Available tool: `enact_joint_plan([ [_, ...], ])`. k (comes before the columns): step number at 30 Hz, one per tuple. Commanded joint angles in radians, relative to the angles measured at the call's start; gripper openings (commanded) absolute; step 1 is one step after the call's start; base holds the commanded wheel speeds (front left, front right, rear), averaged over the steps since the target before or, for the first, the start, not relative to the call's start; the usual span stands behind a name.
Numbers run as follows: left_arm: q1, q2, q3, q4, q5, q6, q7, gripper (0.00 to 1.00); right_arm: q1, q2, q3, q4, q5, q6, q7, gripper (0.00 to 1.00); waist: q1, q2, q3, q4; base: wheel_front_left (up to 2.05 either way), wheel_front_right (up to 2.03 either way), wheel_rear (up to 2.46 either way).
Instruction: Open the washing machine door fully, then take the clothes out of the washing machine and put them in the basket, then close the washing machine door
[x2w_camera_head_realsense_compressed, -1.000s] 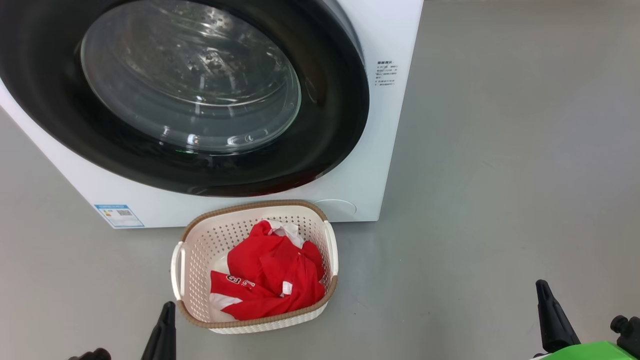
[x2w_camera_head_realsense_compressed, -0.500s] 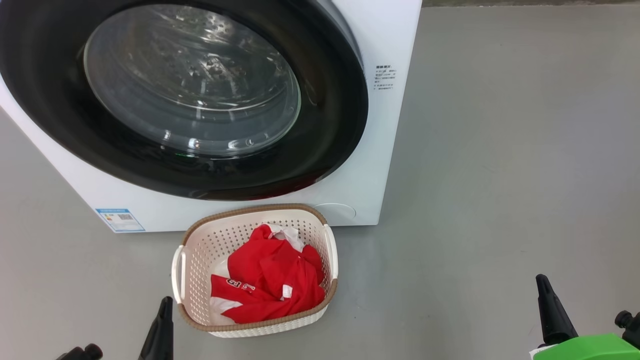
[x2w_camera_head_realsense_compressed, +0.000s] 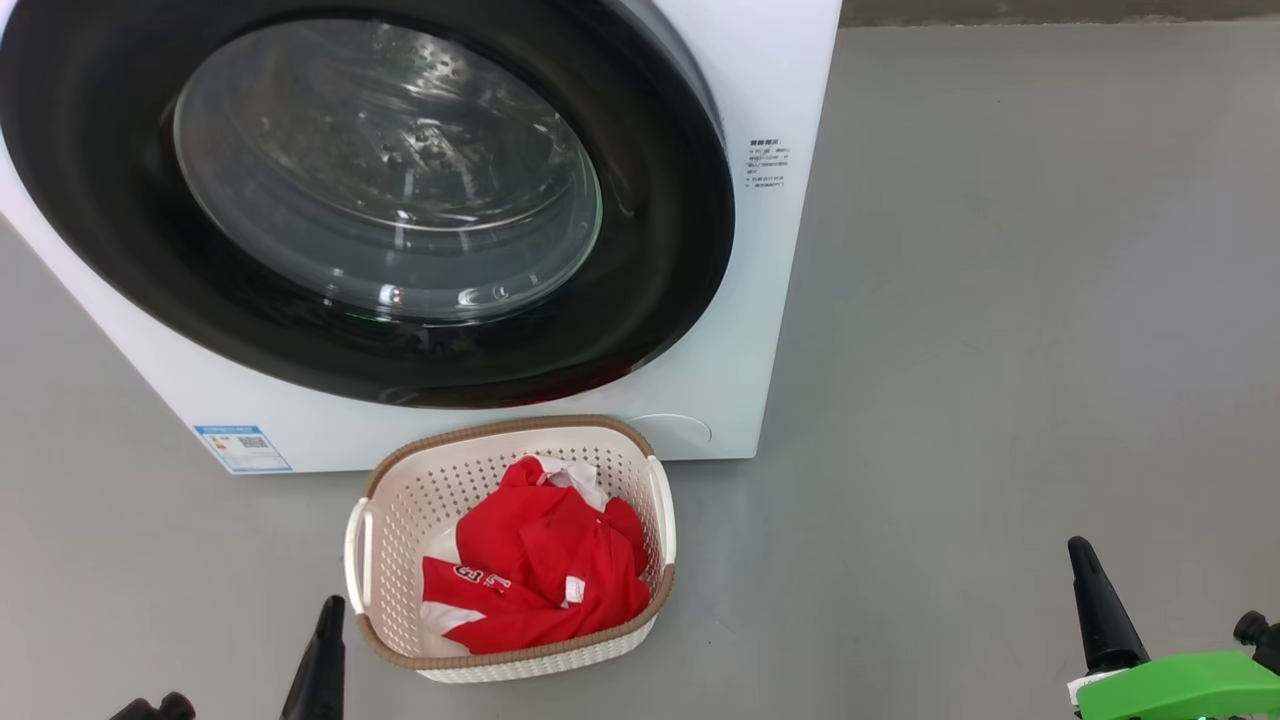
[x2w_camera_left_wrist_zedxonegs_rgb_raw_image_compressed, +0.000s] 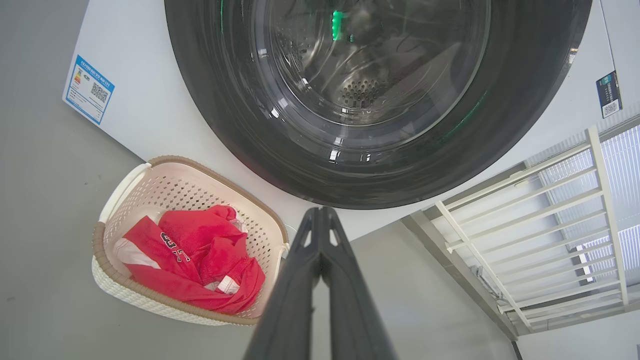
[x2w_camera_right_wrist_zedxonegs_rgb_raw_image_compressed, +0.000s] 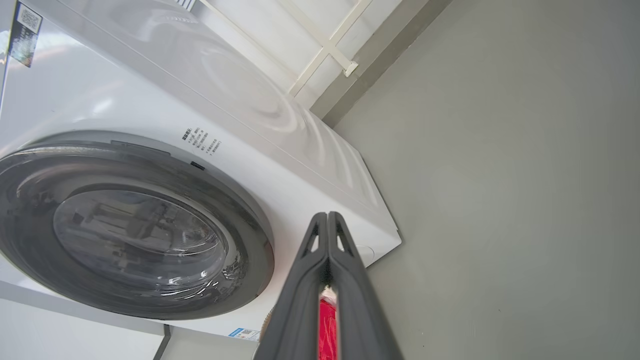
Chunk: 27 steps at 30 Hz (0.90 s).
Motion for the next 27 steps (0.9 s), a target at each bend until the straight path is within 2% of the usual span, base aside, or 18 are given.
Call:
enact_joint_plan([
  [1,-0.047,0.019,0.022,-0.017,-0.032,-0.004,0.006,0.00,-0.044,-0.021,0.013,-0.023,0.036,0.000,0.007,0.00,-0.0001,0.0000,-0.002,0.000,0.00,0.00,0.00],
  [27,-0.076,0.024,0.040,-0.009,-0.299,-0.005,0.076,0.00,-0.090,-0.022,0.013,-0.022,0.271,-0.001,0.081,0.00,-0.0001,0.0000,-0.026,-0.002,0.00,0.00,0.00],
])
